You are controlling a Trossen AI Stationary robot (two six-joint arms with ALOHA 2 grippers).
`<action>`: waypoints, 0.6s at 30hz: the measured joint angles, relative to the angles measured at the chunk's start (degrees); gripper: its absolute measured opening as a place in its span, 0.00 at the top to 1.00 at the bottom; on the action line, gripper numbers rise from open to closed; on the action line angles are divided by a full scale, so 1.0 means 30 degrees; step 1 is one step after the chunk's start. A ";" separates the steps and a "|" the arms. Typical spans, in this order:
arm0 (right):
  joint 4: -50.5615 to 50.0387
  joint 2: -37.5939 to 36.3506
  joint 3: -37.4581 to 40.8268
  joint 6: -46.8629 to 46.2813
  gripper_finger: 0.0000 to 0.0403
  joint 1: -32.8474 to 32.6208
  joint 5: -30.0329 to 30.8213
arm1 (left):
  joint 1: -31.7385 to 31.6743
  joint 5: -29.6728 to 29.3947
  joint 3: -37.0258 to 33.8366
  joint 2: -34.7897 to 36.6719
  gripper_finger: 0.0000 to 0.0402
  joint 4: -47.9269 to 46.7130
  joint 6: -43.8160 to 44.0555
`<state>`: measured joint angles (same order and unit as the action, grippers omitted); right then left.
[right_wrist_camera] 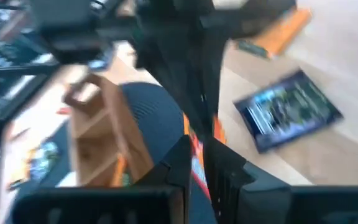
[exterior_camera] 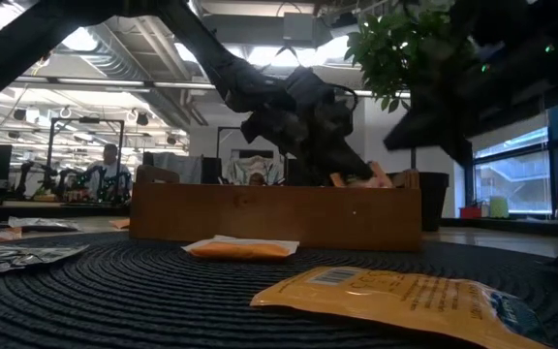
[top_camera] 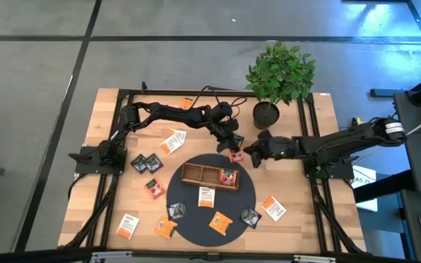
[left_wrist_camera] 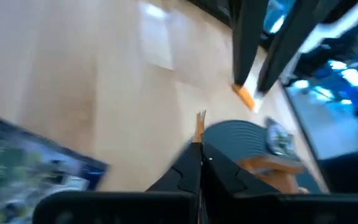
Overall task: Pick & Place Tea
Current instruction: Put the orange tea bag into the right section of the wooden organizer
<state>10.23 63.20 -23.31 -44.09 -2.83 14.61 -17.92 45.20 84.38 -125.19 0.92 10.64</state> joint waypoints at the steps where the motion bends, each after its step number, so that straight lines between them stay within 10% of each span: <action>1: -0.0313 -0.0635 0.0000 0.0265 0.89 0.0057 -0.0251 | 0.0075 0.0249 0.0000 0.0128 0.99 -0.0287 0.0068; 18: -0.7356 -0.5243 0.0007 -0.2731 0.89 0.0065 0.1150 | 0.3802 -0.5265 0.0015 0.4329 0.99 -0.7449 -0.2396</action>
<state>-11.83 47.47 -23.29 -52.29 -2.63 18.06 -6.51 29.40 84.42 -112.20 -21.43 3.45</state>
